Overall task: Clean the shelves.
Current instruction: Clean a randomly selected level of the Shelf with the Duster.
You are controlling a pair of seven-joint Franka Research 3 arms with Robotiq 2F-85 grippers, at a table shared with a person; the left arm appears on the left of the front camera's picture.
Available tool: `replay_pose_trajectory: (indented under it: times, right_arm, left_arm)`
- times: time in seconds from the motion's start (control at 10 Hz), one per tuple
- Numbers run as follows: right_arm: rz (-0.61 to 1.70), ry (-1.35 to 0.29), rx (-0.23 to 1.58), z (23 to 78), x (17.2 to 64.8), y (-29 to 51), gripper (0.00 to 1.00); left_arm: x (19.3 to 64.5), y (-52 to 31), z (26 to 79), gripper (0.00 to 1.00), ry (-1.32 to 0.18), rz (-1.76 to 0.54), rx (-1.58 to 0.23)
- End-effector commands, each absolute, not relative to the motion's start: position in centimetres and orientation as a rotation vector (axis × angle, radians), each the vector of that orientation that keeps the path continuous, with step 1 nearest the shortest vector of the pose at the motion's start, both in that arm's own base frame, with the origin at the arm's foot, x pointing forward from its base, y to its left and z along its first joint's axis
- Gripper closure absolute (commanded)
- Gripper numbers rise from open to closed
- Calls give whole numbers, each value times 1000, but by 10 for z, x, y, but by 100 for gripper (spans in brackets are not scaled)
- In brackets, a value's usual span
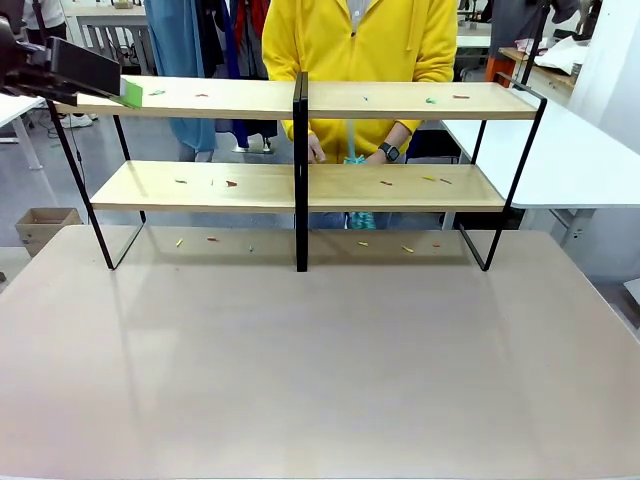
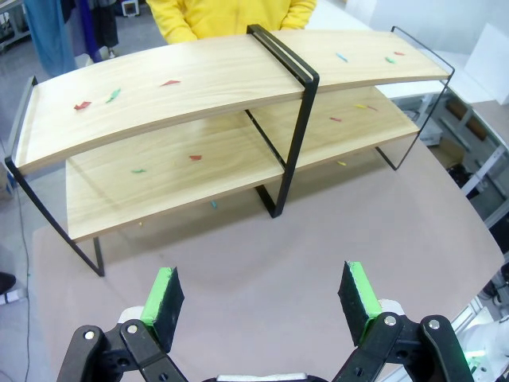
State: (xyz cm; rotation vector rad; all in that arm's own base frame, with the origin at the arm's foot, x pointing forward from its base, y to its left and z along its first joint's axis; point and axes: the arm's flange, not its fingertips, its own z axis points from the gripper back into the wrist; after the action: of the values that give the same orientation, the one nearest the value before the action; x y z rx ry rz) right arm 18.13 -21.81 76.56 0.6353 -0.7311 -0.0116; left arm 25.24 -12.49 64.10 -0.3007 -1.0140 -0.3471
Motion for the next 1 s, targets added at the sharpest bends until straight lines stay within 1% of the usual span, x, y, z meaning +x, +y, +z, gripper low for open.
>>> replay_pose_trajectory:
  times: [0.0, 0.2, 0.3, 0.4, 0.5, 0.7, 0.8, 0.9]
  right_arm:
    - [-32, -748, 654, 771, 183, -216, 100]
    - [-32, -748, 654, 771, 183, -216, 100]
    - [-12, -731, 635, 766, 181, -218, 88]
    - [142, -700, 582, 766, 168, -185, 88]
    - [246, -638, 535, 751, 169, -145, 88]
    - [401, -417, 453, 688, 171, -56, 88]
    - [500, -311, 353, 658, 165, -20, 88]
    - [568, -264, 368, 636, 160, 11, 88]
  left_arm:
    - [253, -124, 641, 0, -1015, -343, -300]
    - [253, -124, 641, 0, -1015, -343, -300]
    - [253, -124, 641, 0, -1015, -343, -300]
    - [253, -124, 641, 0, -1015, -343, -300]
    - [253, -124, 641, 0, -1015, -343, -300]
    - [253, -124, 641, 0, -1015, -343, -300]
    - [253, -124, 641, 0, -1015, -343, -300]
    - [253, -124, 641, 0, -1015, -343, -300]
